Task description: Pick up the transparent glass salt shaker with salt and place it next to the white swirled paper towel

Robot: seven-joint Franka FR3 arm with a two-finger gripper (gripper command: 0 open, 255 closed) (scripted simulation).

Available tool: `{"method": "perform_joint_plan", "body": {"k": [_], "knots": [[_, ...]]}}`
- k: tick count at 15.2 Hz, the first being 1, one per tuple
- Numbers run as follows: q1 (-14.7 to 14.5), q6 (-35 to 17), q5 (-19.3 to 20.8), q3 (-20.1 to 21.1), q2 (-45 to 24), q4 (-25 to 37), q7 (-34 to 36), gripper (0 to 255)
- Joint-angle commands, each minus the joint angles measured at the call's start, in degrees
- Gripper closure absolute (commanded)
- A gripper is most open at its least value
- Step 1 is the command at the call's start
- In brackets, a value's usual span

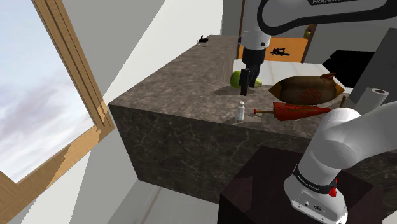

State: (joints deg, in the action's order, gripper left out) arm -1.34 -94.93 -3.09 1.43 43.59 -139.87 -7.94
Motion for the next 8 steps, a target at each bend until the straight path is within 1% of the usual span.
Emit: {"method": "perform_joint_plan", "body": {"k": [1,8], "knots": [[0.0,0.0,0.0,0.0,0.0,0.0,0.0,0],[3.7,-11.3,2.6,-5.6,-7.5,-3.2,-3.9,0]]}}
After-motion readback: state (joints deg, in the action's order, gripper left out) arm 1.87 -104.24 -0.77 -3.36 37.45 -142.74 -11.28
